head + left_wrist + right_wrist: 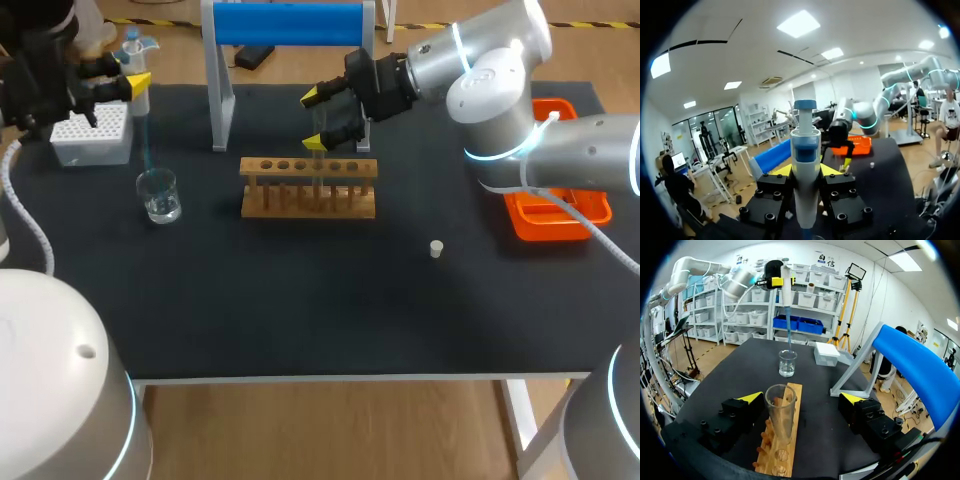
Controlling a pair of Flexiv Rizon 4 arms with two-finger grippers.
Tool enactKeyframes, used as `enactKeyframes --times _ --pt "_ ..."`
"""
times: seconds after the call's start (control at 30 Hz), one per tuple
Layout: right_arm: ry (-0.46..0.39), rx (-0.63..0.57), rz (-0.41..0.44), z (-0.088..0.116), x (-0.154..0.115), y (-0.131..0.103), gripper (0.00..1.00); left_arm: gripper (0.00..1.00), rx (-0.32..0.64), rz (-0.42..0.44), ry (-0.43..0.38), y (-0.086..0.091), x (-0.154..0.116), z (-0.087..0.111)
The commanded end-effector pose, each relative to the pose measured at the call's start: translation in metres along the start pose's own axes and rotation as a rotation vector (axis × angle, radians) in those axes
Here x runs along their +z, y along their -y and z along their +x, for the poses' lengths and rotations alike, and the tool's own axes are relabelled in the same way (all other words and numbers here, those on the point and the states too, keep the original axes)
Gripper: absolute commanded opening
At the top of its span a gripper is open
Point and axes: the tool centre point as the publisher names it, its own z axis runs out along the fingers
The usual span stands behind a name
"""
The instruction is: Invert the test tube, pick up the pipette, mount the tip to pipette, aspirate from beaker and dispense into the tube, eject the tip, return the pipette, and cap with the stopper.
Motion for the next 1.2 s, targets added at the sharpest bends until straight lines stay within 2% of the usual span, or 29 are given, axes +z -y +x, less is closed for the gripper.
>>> enactKeyframes --times 0.03,0.07,0.13,0.17,0.2,0.23,0.27,0.5,0.77,1.03,1.2 --pt "-0.001 0.0 0.001 0.0 0.0 0.0 1.0 0.0 -0.006 -0.018 0.0 0.023 -0.001 0.003" --pt "-0.001 0.0 0.001 0.0 0.0 0.0 1.0 0.0 -0.019 -0.033 -0.005 0.027 -0.001 0.002" --pt "-0.001 0.0 0.001 0.0 0.0 0.0 1.0 0.0 -0.037 0.02 -0.032 0.039 0.001 0.003" --pt "-0.001 0.0 0.001 0.0 0.0 0.0 1.0 0.0 -0.03 -0.017 -0.036 0.044 0.003 0.003" --pt "-0.001 0.0 0.001 0.0 0.0 0.0 1.0 0.0 -0.036 -0.019 -0.049 0.05 0.007 0.004" --pt "-0.001 0.0 0.001 0.0 0.0 0.0 1.0 0.0 -0.038 0.02 -0.065 0.059 0.009 0.004" --pt "-0.001 0.0 0.001 0.0 0.0 0.0 1.0 0.0 -0.032 0.017 -0.077 0.067 0.012 0.006" --pt "-0.001 0.0 0.001 0.0 0.0 0.0 1.0 0.0 -0.099 -0.029 -0.179 0.118 0.048 0.012" --pt "-0.001 0.0 0.001 0.0 0.0 0.0 1.0 0.0 -0.085 0.009 -0.25 0.167 0.091 0.018" --pt "-0.001 0.0 0.001 0.0 0.0 0.0 1.0 0.0 -0.073 0.007 -0.342 0.191 0.14 0.035" --pt "-0.001 0.0 0.001 0.0 0.0 0.0 1.0 0.0 -0.106 0.068 -0.423 0.203 0.163 0.046"
